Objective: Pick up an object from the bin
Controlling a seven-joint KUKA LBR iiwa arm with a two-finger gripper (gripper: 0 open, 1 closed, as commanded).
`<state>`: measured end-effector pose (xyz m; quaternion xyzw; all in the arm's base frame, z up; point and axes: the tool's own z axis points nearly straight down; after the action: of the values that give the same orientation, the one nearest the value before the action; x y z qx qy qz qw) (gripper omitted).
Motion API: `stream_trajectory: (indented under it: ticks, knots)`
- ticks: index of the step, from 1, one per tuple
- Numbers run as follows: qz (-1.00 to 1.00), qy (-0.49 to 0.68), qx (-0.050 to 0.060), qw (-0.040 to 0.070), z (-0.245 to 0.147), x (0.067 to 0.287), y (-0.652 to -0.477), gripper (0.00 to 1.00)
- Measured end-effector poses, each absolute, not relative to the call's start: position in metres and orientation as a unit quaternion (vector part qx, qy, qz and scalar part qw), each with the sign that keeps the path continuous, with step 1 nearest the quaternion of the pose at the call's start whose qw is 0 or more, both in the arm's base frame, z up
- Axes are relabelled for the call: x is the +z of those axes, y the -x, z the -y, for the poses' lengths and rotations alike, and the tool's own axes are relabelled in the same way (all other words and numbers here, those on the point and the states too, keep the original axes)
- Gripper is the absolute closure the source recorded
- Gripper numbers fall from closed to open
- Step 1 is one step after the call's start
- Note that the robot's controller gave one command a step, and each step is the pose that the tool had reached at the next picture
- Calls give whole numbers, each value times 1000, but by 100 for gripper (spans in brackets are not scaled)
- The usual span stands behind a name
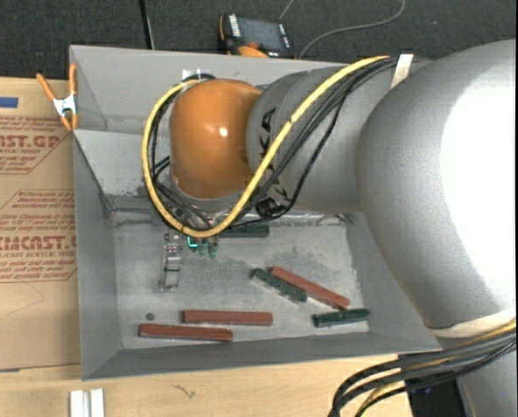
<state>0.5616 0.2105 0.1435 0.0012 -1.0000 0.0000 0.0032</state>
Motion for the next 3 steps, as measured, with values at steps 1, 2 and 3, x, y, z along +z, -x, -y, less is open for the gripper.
stream_trajectory:
  ticks: [1,2,3]
  knots:
    - [968,-250,-1,-3,-191,70,-487,0]
    - [954,-298,-1,-6,-166,71,-483,0]
    - [958,-288,-1,-6,-165,71,-483,0]
